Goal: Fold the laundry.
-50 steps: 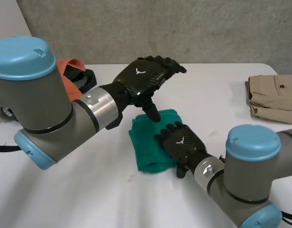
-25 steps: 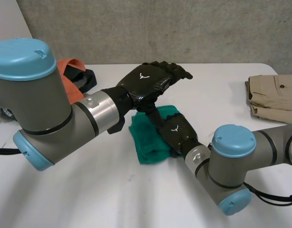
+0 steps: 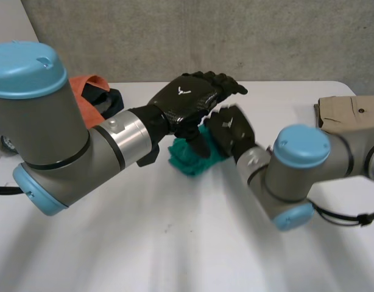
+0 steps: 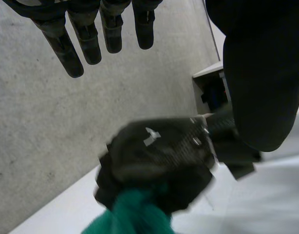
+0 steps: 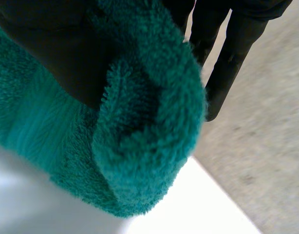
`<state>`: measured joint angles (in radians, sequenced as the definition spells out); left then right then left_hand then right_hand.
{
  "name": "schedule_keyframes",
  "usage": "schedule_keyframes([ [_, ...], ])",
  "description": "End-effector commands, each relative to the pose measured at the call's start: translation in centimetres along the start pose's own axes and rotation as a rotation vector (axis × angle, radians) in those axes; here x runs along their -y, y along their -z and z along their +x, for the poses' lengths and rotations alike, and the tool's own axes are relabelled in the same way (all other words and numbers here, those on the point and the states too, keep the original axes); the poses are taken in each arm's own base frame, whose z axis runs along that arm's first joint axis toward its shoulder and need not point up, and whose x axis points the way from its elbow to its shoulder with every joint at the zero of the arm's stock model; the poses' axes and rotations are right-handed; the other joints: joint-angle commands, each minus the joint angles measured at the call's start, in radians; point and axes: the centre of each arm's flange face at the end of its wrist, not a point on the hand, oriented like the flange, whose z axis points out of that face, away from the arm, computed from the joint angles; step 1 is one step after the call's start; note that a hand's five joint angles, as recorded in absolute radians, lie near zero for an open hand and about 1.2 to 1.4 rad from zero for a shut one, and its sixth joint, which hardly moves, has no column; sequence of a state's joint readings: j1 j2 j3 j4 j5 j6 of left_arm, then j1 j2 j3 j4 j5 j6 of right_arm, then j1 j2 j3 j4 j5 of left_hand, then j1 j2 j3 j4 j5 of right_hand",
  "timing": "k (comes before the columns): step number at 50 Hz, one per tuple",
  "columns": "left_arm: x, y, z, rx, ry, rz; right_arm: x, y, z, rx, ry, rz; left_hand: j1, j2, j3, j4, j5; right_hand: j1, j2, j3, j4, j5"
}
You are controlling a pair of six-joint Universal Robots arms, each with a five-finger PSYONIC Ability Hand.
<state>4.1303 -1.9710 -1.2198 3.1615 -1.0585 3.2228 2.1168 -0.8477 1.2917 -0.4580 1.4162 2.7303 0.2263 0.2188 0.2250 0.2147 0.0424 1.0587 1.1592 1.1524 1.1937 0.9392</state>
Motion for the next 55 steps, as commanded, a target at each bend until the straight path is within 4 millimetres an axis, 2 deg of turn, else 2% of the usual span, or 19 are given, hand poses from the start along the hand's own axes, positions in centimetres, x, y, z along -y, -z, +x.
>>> schedule_keyframes([
  [1,2.6,0.4,-0.1,0.01,-0.039,0.074,3.4,-3.0,8.1,-0.178,-0.057,0.141,-0.033,-0.026,-0.032,-0.022,-0.024,0.338,0.237,0.244,0.203,0.283],
  [6,3.8,0.2,-0.3,0.011,-0.032,0.124,3.9,-3.5,16.3,-0.343,-0.014,0.191,-0.033,-0.026,-0.032,-0.022,-0.024,0.338,0.237,0.244,0.203,0.283],
  [7,3.9,0.2,-0.3,0.011,-0.028,0.131,3.7,-3.3,19.0,-0.393,0.003,0.198,-0.033,-0.026,-0.032,-0.022,-0.024,0.338,0.237,0.244,0.203,0.283],
  [10,4.2,0.1,-0.3,0.008,-0.005,0.15,3.1,-2.9,22.8,-0.465,0.031,0.2,-0.03,-0.023,-0.029,-0.019,-0.021,0.338,0.237,0.244,0.203,0.283],
  [14,3.9,0.1,-0.4,0.008,0.015,0.15,0.3,-1.8,28.9,-0.578,0.073,0.183,-0.03,-0.023,-0.029,-0.019,-0.021,0.338,0.237,0.244,0.203,0.283],
  [15,3.8,0.1,-0.3,0.007,0.017,0.147,-2.2,-1.3,31.0,-0.602,0.083,0.154,-0.03,-0.023,-0.029,-0.019,-0.021,0.338,0.237,0.244,0.203,0.283],
  [18,3.3,-0.1,-0.2,0.002,0.021,0.135,-5.8,-0.6,33.4,-0.601,0.096,0.121,-0.03,-0.023,-0.029,-0.019,-0.021,0.338,0.237,0.244,0.203,0.283],
  [19,3.2,-0.1,-0.1,0.0,0.023,0.134,-8.3,-0.3,34.4,-0.578,0.098,0.098,-0.027,-0.02,-0.026,-0.016,-0.018,0.338,0.237,0.244,0.203,0.283],
  [21,2.9,-0.3,0.1,-0.006,0.028,0.128,-11.5,0.0,34.7,-0.545,0.088,0.067,-0.027,-0.02,-0.026,-0.016,-0.018,0.338,0.237,0.244,0.203,0.283],
  [22,2.8,-0.3,0.1,-0.006,0.03,0.125,-14.8,0.4,34.9,-0.517,0.077,0.023,-0.027,-0.02,-0.026,-0.016,-0.018,0.338,0.237,0.244,0.203,0.283],
  [26,1.6,-0.8,0.0,-0.009,0.045,0.101,-21.0,2.1,35.0,-0.47,0.027,-0.058,-0.025,-0.017,-0.023,-0.013,-0.015,0.338,0.237,0.244,0.203,0.283],
  [31,1.4,-0.9,0.2,-0.015,0.046,0.095,-24.0,4.6,35.6,-0.438,-0.034,-0.142,-0.025,-0.017,-0.023,-0.013,-0.015,0.338,0.237,0.244,0.203,0.283],
  [32,1.4,-0.9,0.4,-0.018,0.044,0.095,-24.0,4.8,35.7,-0.435,-0.034,-0.148,-0.025,-0.017,-0.023,-0.013,-0.015,0.338,0.237,0.244,0.203,0.283],
  [33,1.4,-0.9,0.4,-0.019,0.044,0.096,-24.0,5.1,35.9,-0.436,-0.035,-0.155,-0.022,-0.014,-0.02,-0.01,-0.012,0.025,-0.076,-0.069,-0.11,-0.03],
  [34,1.4,-0.9,0.4,-0.019,0.044,0.096,-23.6,5.5,36.2,-0.436,-0.036,-0.164,-0.022,-0.014,-0.02,-0.01,-0.012,-0.884,-0.985,-0.978,-1.019,-0.939],
  [46,1.8,-0.7,1.5,-0.039,0.044,0.1,-13.9,9.9,40.7,-0.518,-0.058,-0.19,-0.022,-0.014,-0.02,-0.01,-0.012,-0.884,-0.985,-0.978,-1.019,-0.939],
  [49,1.4,-0.6,1.9,-0.049,0.05,0.089,-12.7,11.0,41.3,-0.538,-0.074,-0.219,-0.022,-0.014,-0.02,-0.01,-0.012,-0.884,-0.985,-0.978,-1.019,-0.939],
  [52,1.3,-0.5,2.1,-0.05,0.054,0.083,-12.1,13.4,42.9,-0.634,-0.092,-0.316,-0.025,-0.017,-0.023,-0.013,-0.015,-0.884,-0.985,-0.978,-1.019,-0.939],
  [55,1.7,-0.3,2.2,-0.05,0.052,0.092,-9.6,15.9,45.9,-0.825,0.039,-0.431,-0.025,-0.017,-0.023,-0.013,-0.015,-0.884,-0.985,-0.978,-1.019,-0.939],
])
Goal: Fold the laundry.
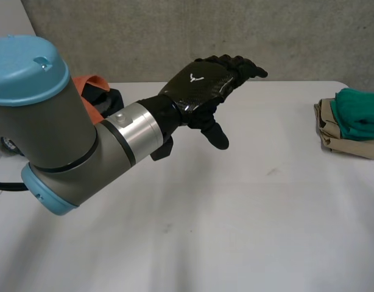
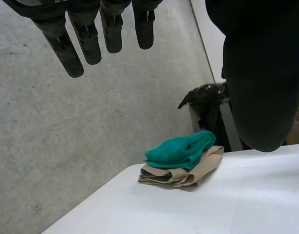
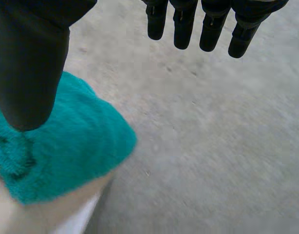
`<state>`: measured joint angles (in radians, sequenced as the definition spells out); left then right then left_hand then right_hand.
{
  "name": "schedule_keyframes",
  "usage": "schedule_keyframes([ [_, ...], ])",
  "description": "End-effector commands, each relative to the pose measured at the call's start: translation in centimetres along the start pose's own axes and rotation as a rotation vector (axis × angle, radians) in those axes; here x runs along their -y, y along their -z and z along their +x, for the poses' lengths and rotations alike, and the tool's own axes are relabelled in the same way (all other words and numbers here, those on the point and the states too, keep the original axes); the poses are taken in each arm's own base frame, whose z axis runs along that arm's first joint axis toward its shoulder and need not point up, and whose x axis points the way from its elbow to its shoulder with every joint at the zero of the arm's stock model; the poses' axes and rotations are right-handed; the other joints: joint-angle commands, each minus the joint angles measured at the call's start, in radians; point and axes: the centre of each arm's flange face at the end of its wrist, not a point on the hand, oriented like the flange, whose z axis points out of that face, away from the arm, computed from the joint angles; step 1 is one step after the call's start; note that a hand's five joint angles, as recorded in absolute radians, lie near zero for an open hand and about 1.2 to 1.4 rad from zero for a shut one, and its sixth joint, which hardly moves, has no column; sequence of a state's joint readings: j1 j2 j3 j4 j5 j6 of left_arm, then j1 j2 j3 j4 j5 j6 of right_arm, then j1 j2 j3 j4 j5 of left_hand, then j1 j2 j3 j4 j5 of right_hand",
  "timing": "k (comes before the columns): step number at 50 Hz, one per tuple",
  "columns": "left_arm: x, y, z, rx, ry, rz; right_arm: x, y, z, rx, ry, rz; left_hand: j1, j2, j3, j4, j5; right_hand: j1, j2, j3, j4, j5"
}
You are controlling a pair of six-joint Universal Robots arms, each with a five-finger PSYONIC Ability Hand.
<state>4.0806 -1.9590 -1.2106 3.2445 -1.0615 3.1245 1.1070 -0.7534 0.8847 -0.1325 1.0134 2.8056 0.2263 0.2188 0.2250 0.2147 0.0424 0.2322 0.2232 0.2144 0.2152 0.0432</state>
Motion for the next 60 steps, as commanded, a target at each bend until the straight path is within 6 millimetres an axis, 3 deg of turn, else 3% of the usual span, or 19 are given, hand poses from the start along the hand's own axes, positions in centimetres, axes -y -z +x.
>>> schedule_keyframes([
  [1,0.5,0.4,0.5,-0.006,0.001,0.007,3.7,2.6,6.9,-0.344,0.161,-0.166,-0.025,-0.017,-0.023,-0.013,-0.015,-0.058,-0.049,-0.04,-0.041,-0.043],
  [5,2.3,0.6,0.5,-0.001,-0.024,0.055,8.6,3.2,10.6,-0.641,0.354,-0.13,-0.022,-0.014,-0.02,-0.01,-0.012,-0.058,-0.049,-0.04,-0.041,-0.043],
  [8,4.2,0.8,0.1,0.029,-0.053,0.117,12.9,1.7,8.9,-0.672,0.373,0.081,-0.019,-0.011,-0.017,-0.007,-0.009,-0.058,-0.049,-0.04,-0.041,-0.043],
  [12,8.7,1.2,-2.3,0.194,-0.102,0.282,19.0,0.9,2.7,-0.548,0.301,0.374,-0.019,-0.011,-0.017,-0.007,-0.009,-0.058,-0.049,-0.04,-0.041,-0.043],
  [14,10.3,2.0,-5.6,0.371,-0.111,0.343,22.2,2.1,-0.8,-0.447,0.256,0.499,-0.022,-0.014,-0.02,-0.01,-0.012,-0.058,-0.049,-0.04,-0.041,-0.043],
  [17,11.1,4.1,-11.9,0.626,-0.149,0.373,23.5,3.2,-5.2,-0.297,0.208,0.568,-0.019,-0.011,-0.017,-0.007,-0.009,-0.058,-0.049,-0.04,-0.041,-0.043],
  [20,11.0,6.1,-16.7,0.761,-0.19,0.362,23.2,4.7,-12.0,-0.058,0.178,0.618,-0.019,-0.011,-0.017,-0.007,-0.009,-0.058,-0.049,-0.04,-0.041,-0.043],
  [24,6.0,8.6,-24.9,0.937,-0.273,0.198,20.7,7.4,-20.5,0.202,0.148,0.582,-0.019,-0.011,-0.017,-0.007,-0.009,-0.058,-0.049,-0.04,-0.041,-0.043],
  [26,3.8,9.2,-27.2,0.971,-0.305,0.123,18.6,9.5,-24.7,0.317,0.13,0.521,-0.019,-0.011,-0.017,-0.007,-0.009,-0.058,-0.049,-0.04,-0.041,-0.043],
  [30,-3.2,9.8,-31.3,0.987,-0.371,-0.07,14.5,12.7,-29.0,0.45,0.141,0.386,-0.025,-0.017,-0.023,-0.013,-0.015,-0.058,-0.049,-0.04,-0.041,-0.043],
  [36,-12.3,10.4,-35.5,0.958,-0.454,-0.201,9.7,15.8,-31.2,0.541,0.209,0.234,-0.033,-0.026,-0.032,-0.022,-0.024,-0.058,-0.049,-0.04,-0.041,-0.043],
  [40,-15.7,10.2,-37.3,0.96,-0.493,-0.174,7.6,17.4,-31.9,0.564,0.263,0.167,-0.01,-0.003,-0.009,0.002,-0.001,-0.058,-0.049,-0.04,-0.041,-0.043],
  [42,-16.7,10.0,-37.7,0.959,-0.504,-0.162,6.7,17.9,-31.9,0.571,0.281,0.14,0.04,0.047,0.041,0.051,0.049,-0.058,-0.049,-0.04,-0.041,-0.043],
  [45,-17.0,9.7,-38.1,0.963,-0.522,-0.137,5.8,18.4,-31.8,0.573,0.282,0.106,0.692,0.7,0.694,0.704,0.702,-0.058,-0.049,-0.04,-0.041,-0.043],
  [46,-16.9,9.4,-37.8,0.96,-0.521,-0.128,5.6,18.6,-31.7,0.576,0.281,0.099,1.165,1.173,1.166,1.177,1.175,-0.058,-0.049,-0.04,-0.041,-0.043],
  [49,-16.1,8.7,-37.2,0.957,-0.529,-0.097,5.4,19.0,-31.7,0.581,0.28,0.091,1.17,1.177,1.171,1.182,1.179,-0.058,-0.049,-0.04,-0.041,-0.043],
  [52,-9.0,6.8,-34.3,0.931,-0.553,0.056,5.4,19.0,-31.7,0.579,0.281,0.089,1.17,1.177,1.171,1.182,1.179,-0.058,-0.049,-0.04,-0.041,-0.043],
  [58,-1.2,5.4,-28.1,0.849,-0.489,0.258,5.5,19.0,-31.7,0.577,0.282,0.093,1.17,1.177,1.171,1.182,1.179,-0.058,-0.049,-0.04,-0.041,-0.043],
  [60,1.7,4.6,-24.4,0.783,-0.448,0.332,5.5,19.0,-31.7,0.576,0.282,0.094,1.17,1.177,1.171,1.182,1.179,-0.058,-0.049,-0.04,-0.041,-0.043],
])
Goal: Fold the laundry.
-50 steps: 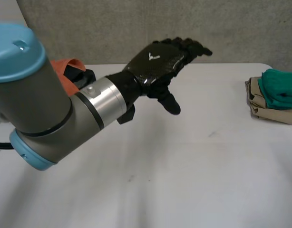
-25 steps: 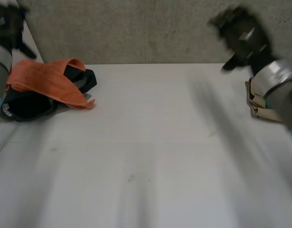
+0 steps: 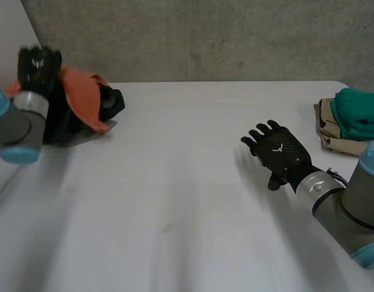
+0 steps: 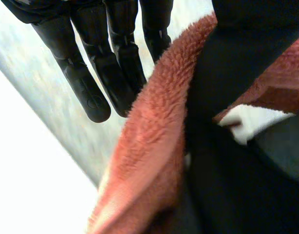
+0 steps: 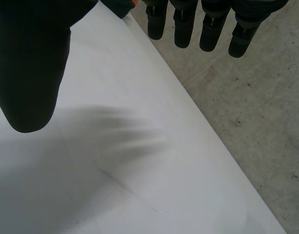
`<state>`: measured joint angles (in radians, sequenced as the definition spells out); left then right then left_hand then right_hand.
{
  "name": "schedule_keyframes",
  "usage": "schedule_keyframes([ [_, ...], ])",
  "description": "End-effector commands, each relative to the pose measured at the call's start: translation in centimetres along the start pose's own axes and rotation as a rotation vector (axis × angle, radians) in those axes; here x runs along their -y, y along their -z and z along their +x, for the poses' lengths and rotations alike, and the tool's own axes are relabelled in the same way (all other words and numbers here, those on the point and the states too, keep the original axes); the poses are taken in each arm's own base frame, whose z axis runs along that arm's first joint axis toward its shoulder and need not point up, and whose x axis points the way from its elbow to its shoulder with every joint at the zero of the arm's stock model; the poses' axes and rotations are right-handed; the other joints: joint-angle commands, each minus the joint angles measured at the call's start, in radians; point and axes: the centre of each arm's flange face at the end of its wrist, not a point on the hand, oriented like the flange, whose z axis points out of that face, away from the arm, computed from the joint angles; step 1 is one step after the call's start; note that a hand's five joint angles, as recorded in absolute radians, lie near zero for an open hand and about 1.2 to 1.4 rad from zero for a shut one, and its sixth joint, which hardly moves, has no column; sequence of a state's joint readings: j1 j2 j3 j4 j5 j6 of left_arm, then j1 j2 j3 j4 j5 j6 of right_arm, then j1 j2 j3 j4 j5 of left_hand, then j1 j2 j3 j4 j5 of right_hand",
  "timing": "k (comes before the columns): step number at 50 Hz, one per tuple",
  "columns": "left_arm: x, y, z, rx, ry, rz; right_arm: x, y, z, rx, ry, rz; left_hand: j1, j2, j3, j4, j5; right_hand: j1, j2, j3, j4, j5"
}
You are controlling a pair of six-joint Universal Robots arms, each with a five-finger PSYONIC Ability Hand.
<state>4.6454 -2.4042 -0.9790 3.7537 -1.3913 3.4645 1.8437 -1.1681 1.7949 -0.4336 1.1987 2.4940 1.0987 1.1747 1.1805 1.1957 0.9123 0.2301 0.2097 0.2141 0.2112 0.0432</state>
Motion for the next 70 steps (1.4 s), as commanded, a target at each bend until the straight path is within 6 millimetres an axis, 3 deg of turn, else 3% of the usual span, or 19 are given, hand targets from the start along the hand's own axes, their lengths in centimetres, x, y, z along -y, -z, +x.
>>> schedule_keyframes([
  [1,14.0,3.2,2.4,-0.081,0.21,0.205,0.2,0.0,0.1,-0.004,0.0,0.007,0.298,0.222,0.216,0.201,0.309,-0.056,-0.035,-0.04,-0.037,-0.043],
  [4,18.4,5.9,4.3,-0.152,0.3,0.252,0.5,0.1,0.3,-0.009,0.003,0.011,0.298,0.222,0.216,0.201,0.309,-0.056,-0.035,-0.04,-0.037,-0.043],
  [9,20.9,9.6,6.8,-0.24,0.38,0.246,0.7,0.2,0.6,-0.029,0.003,0.009,0.298,0.222,0.216,0.201,0.309,-0.056,-0.035,-0.04,-0.037,-0.043],
  [12,20.2,12.3,10.4,-0.339,0.414,0.171,0.6,0.2,1.1,-0.063,0.004,-0.006,0.298,0.222,0.216,0.201,0.309,-0.056,-0.035,-0.04,-0.037,-0.043],
  [16,16.4,17.7,18.1,-0.54,0.458,-0.034,0.1,0.0,2.6,-0.149,0.001,-0.05,0.298,0.222,0.216,0.201,0.309,-0.056,-0.035,-0.04,-0.037,-0.043],
  [21,13.5,23.0,23.2,-0.705,0.464,-0.223,-0.5,-0.2,5.0,-0.273,-0.01,-0.107,0.298,0.222,0.216,0.201,0.309,-0.056,-0.035,-0.04,-0.037,-0.043],
  [23,13.2,23.8,23.6,-0.728,0.463,-0.259,-0.5,-0.2,5.3,-0.291,-0.014,-0.114,0.068,-0.008,-0.014,-0.029,0.08,-0.056,-0.035,-0.04,-0.037,-0.043],
  [24,13.4,24.0,23.7,-0.738,0.468,-0.279,-0.5,-0.2,5.4,-0.297,-0.016,-0.116,-0.335,-0.411,-0.417,-0.432,-0.323,-0.056,-0.035,-0.04,-0.037,-0.043],
  [29,15.1,23.7,22.5,-0.727,0.474,-0.274,-0.7,0.0,5.4,-0.297,-0.036,-0.134,-0.603,-0.679,-0.685,-0.7,-0.591,-0.056,-0.035,-0.04,-0.037,-0.043],
  [31,16.8,22.7,20.7,-0.69,0.471,-0.226,-0.7,0.1,5.1,-0.283,-0.049,-0.148,-0.74,-0.816,-0.822,-0.837,-0.729,-0.056,-0.035,-0.04,-0.037,-0.043],
  [34,17.4,21.0,18.4,-0.626,0.464,-0.192,-0.4,0.7,4.8,-0.257,-0.089,-0.176,-0.777,-0.853,-0.858,-0.874,-0.765,-0.056,-0.035,-0.04,-0.037,-0.043],
  [39,15.8,16.0,12.1,-0.431,0.424,-0.158,1.0,1.9,3.3,-0.182,-0.175,-0.207,-0.774,-0.85,-0.855,-0.871,-0.762,-0.056,-0.035,-0.04,-0.037,-0.043],
  [43,13.3,13.5,9.5,-0.346,0.367,-0.176,2.6,2.6,0.7,-0.084,-0.253,-0.222,-0.774,-0.85,-0.855,-0.871,-0.762,-0.056,-0.035,-0.04,-0.037,-0.043],
  [52,4.9,11.1,9.9,-0.412,0.174,-0.272,4.1,4.1,-3.8,0.061,-0.408,-0.268,-0.78,-0.856,-0.861,-0.877,-0.768,-0.056,-0.035,-0.04,-0.037,-0.043],
  [57,1.1,10.3,11.4,-0.453,0.086,-0.288,3.5,4.0,-6.0,0.119,-0.396,-0.3,-0.788,-0.864,-0.87,-0.885,-0.776,-0.056,-0.035,-0.04,-0.037,-0.043],
  [64,0.2,10.1,12.3,-0.462,0.082,-0.29,2.0,3.1,-6.9,0.122,-0.385,-0.318,-0.788,-0.864,-0.87,-0.885,-0.776,-0.056,-0.035,-0.04,-0.037,-0.043],
  [65,0.3,10.2,12.4,-0.465,0.082,-0.289,1.9,2.9,-7.0,0.119,-0.38,-0.318,-0.785,-0.861,-0.867,-0.882,-0.774,-0.014,0.006,0.002,0.005,-0.002],
  [66,0.3,10.3,12.6,-0.469,0.083,-0.292,1.6,2.7,-7.0,0.108,-0.365,-0.321,-0.785,-0.861,-0.867,-0.882,-0.774,0.35,0.371,0.366,0.369,0.363],
  [70,1.0,11.0,13.4,-0.492,0.088,-0.291,1.7,2.5,-6.6,0.075,-0.332,-0.309,-0.785,-0.861,-0.867,-0.882,-0.774,0.934,0.954,0.95,0.953,0.946],
])
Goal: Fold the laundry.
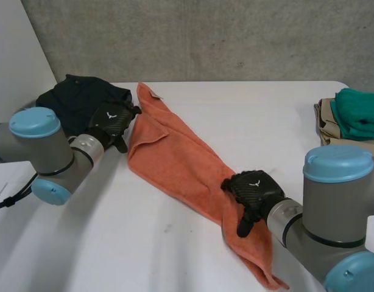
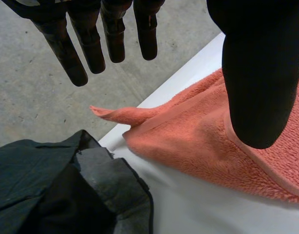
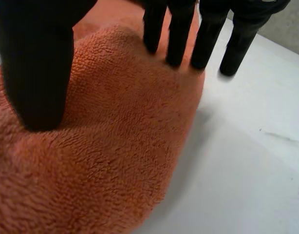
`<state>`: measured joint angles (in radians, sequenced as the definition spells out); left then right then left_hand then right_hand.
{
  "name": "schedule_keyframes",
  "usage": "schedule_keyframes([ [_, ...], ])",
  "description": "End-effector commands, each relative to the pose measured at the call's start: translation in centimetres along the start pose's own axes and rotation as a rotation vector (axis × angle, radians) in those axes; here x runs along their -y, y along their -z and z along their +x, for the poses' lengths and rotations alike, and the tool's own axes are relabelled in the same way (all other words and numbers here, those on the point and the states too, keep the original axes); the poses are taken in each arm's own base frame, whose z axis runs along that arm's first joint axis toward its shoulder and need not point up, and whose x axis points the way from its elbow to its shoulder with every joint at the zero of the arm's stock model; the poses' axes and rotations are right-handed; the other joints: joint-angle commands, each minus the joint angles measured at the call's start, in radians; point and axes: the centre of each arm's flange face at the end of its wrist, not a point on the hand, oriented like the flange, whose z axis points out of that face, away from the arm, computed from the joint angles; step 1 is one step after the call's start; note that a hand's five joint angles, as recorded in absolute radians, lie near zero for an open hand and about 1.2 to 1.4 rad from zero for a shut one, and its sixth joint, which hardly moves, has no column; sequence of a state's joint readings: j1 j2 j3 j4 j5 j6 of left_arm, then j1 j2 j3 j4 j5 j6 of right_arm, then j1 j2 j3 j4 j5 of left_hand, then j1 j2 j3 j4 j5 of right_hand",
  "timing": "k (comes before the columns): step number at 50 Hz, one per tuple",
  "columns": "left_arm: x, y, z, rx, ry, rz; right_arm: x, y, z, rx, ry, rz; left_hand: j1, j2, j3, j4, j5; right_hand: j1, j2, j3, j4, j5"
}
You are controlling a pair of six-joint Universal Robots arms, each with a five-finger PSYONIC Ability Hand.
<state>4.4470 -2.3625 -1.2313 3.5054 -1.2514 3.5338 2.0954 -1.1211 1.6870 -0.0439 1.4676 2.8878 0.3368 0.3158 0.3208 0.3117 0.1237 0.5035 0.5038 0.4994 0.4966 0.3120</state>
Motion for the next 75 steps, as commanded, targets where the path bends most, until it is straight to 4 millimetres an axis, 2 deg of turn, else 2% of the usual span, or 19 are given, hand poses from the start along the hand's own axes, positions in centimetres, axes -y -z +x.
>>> schedule_keyframes([
  [1,0.9,0.7,1.6,-0.03,0.011,0.003,0.1,-0.7,0.5,-0.055,0.045,0.025,-0.023,-0.002,-0.007,0.002,0.015,0.89,0.89,0.895,0.897,0.907],
  [7,3.2,2.6,1.7,-0.035,0.006,0.022,4.6,1.6,1.4,-0.093,0.061,0.203,-0.029,-0.008,-0.013,-0.004,0.009,0.893,0.892,0.897,0.9,0.91],
  [14,5.4,5.1,3.6,-0.08,0.0,0.041,10.7,5.5,2.2,-0.115,0.085,0.407,-0.1,-0.079,-0.084,-0.075,-0.061,0.893,0.892,0.897,0.9,0.91],
  [21,3.7,5.6,5.3,-0.124,0.012,-0.011,14.7,10.0,1.0,-0.027,0.125,0.552,-0.141,-0.12,-0.125,-0.116,-0.102,0.893,0.892,0.897,0.9,0.91],
  [26,0.7,5.5,9.2,-0.222,0.03,-0.094,16.3,11.4,1.2,-0.037,0.131,0.606,-0.126,-0.105,-0.11,-0.101,-0.088,0.893,0.892,0.897,0.9,0.91],
  [28,0.8,5.5,10.9,-0.265,0.03,-0.098,16.7,11.7,1.2,-0.037,0.127,0.62,-0.1,-0.079,-0.084,-0.075,-0.061,0.893,0.892,0.897,0.9,0.91],
  [30,0.7,5.5,11.8,-0.285,0.027,-0.104,16.6,11.8,1.1,-0.033,0.125,0.615,-0.009,0.012,0.007,0.016,0.029,0.893,0.892,0.897,0.9,0.91],
  [33,0.1,4.8,12.5,-0.29,0.023,-0.113,16.4,11.5,1.3,-0.038,0.12,0.601,0.755,0.776,0.771,0.78,0.793,0.893,0.892,0.897,0.9,0.91],
  [35,-0.1,4.2,12.3,-0.251,0.015,-0.116,16.3,11.4,1.6,-0.046,0.117,0.596,1.058,1.079,1.074,1.084,1.097,0.893,0.892,0.897,0.9,0.91],
  [41,0.9,3.0,9.8,-0.07,-0.01,-0.112,16.1,10.8,2.2,-0.059,0.126,0.573,1.059,1.081,1.075,1.085,1.098,0.893,0.892,0.897,0.9,0.91],
  [47,8.6,2.0,3.8,0.071,-0.025,0.156,15.7,5.9,7.0,-0.182,0.161,0.502,1.059,1.081,1.075,1.085,1.098,0.893,0.892,0.897,0.9,0.91],
  [53,15.9,2.2,0.5,0.171,0.031,0.457,19.7,3.4,9.8,-0.309,0.205,0.641,1.059,1.081,1.075,1.085,1.098,0.893,0.892,0.897,0.9,0.91],
  [54,18.0,2.9,-0.4,0.185,0.08,0.535,20.8,3.1,10.4,-0.35,0.213,0.704,1.059,1.081,1.075,1.085,1.098,0.893,0.892,0.897,0.9,0.91],
  [56,19.5,3.6,-1.0,0.186,0.13,0.587,22.1,2.6,11.1,-0.395,0.232,0.813,1.059,1.081,1.075,1.085,1.098,0.893,0.892,0.897,0.9,0.91],
  [59,19.8,4.5,-0.8,0.188,0.176,0.585,22.7,2.5,11.1,-0.406,0.245,0.87,1.059,1.081,1.075,1.085,1.098,0.893,0.892,0.897,0.9,0.91],
  [62,17.7,5.1,-0.3,0.209,0.196,0.501,21.8,1.2,11.2,-0.409,0.249,0.852,1.059,1.081,1.075,1.085,1.098,0.893,0.892,0.897,0.9,0.91],
  [66,13.8,6.4,1.1,0.221,0.221,0.337,18.4,-1.2,10.7,-0.359,0.226,0.715,1.059,1.081,1.075,1.085,1.098,0.893,0.892,0.897,0.9,0.91],
  [70,9.0,7.9,3.3,0.177,0.233,0.149,13.7,-3.8,9.7,-0.281,0.193,0.508,1.059,1.081,1.075,1.085,1.098,0.893,0.892,0.897,0.9,0.91],
  [75,4.6,9.8,6.5,0.101,0.246,-0.032,6.1,-7.4,8.0,-0.171,0.201,0.19,0.952,0.973,0.968,0.977,0.99,0.893,0.892,0.897,0.9,0.91],
])
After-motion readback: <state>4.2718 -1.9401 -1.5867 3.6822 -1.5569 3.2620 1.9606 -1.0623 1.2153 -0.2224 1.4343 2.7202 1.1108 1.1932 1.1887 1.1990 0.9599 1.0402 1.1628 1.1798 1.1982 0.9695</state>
